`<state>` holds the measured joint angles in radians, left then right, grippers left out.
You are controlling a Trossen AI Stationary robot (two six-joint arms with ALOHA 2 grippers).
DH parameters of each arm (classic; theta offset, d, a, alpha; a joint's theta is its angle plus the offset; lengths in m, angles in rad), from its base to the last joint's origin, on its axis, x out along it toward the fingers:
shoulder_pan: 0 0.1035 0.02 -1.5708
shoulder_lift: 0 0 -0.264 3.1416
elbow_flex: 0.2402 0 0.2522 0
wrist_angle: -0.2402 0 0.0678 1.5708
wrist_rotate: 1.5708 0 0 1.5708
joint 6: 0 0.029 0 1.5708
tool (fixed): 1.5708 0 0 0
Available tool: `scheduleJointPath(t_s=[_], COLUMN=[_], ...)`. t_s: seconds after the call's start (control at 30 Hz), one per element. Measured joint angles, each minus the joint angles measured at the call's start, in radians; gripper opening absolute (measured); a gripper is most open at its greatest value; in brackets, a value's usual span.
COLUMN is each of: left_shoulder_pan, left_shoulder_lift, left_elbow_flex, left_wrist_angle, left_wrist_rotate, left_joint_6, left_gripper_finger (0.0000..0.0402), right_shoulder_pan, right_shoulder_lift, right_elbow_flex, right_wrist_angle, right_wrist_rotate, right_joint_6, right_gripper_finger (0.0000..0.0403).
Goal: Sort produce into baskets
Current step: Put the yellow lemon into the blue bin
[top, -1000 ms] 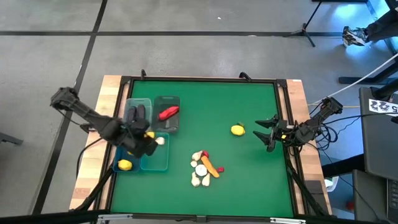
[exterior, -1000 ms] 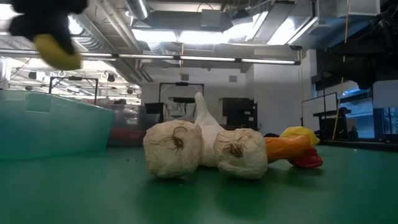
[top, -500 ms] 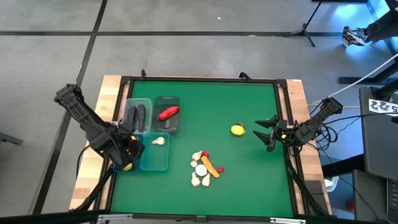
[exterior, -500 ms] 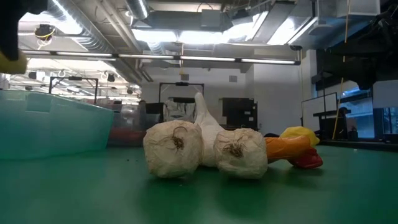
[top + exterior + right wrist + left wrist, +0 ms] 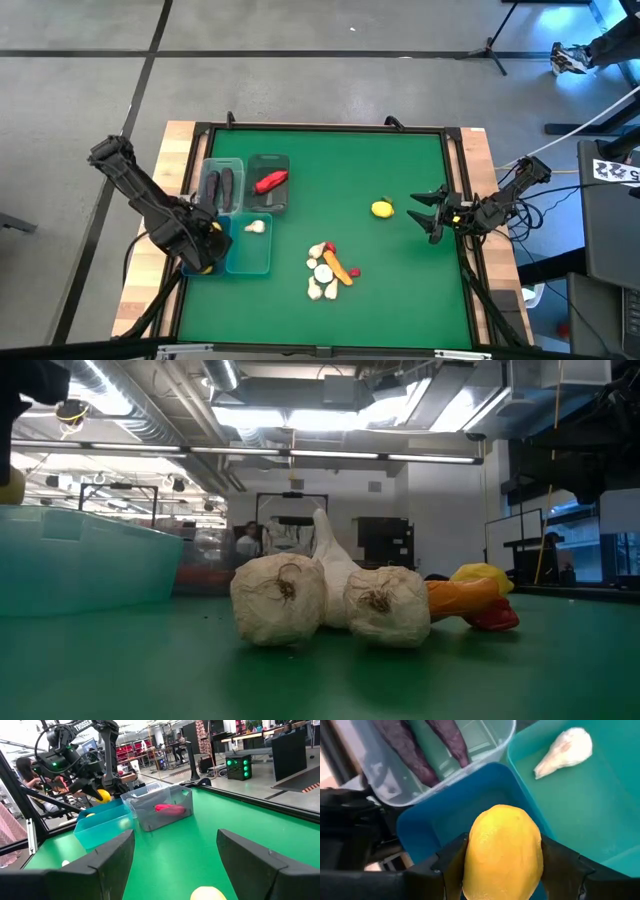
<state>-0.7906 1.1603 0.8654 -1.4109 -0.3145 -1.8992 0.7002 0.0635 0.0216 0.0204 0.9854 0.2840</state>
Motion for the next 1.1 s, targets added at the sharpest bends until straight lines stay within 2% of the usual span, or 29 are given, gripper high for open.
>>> scheduleJointPath(t_s=[0.33, 0.57, 0.83, 0.93, 1.03, 1.1], left_shoulder_pan=[0.0, 0.0, 0.042, 0.069, 0.101, 0.132], left_shoulder_lift=[0.0, 0.0, 0.0, 0.0, 0.0, 0.0], left_elbow_flex=[-0.057, -0.057, -0.05, -0.018, 0.008, 0.012], left_wrist_angle=[0.068, 0.073, 0.231, 0.298, 0.405, 0.531], left_wrist_rotate=[0.002, 0.002, -0.013, -0.121, -0.329, -0.468], left_joint_6=[0.096, 0.094, 0.145, 0.193, 0.312, 0.466], left_gripper_finger=[0.0238, 0.0272, 0.0279, 0.0279, 0.0279, 0.0279], right_shoulder_pan=[0.0, 0.0, 0.0, 0.0, 0.0, 0.0], right_shoulder_lift=[0.0, 0.0, 0.0, 0.0, 0.0, 0.0], right_elbow_flex=[0.0, 0.0, 0.0, 0.0, 0.0, 0.0], right_wrist_angle=[0.0, 0.0, 0.0, 0.0, 0.0, 0.0], right_wrist_rotate=[-0.001, -0.002, -0.002, -0.002, -0.002, -0.002], right_joint_6=[0.0, 0.0, 0.0, 0.0, 0.0, 0.0], right_gripper_finger=[0.028, 0.028, 0.028, 0.028, 0.028, 0.028])
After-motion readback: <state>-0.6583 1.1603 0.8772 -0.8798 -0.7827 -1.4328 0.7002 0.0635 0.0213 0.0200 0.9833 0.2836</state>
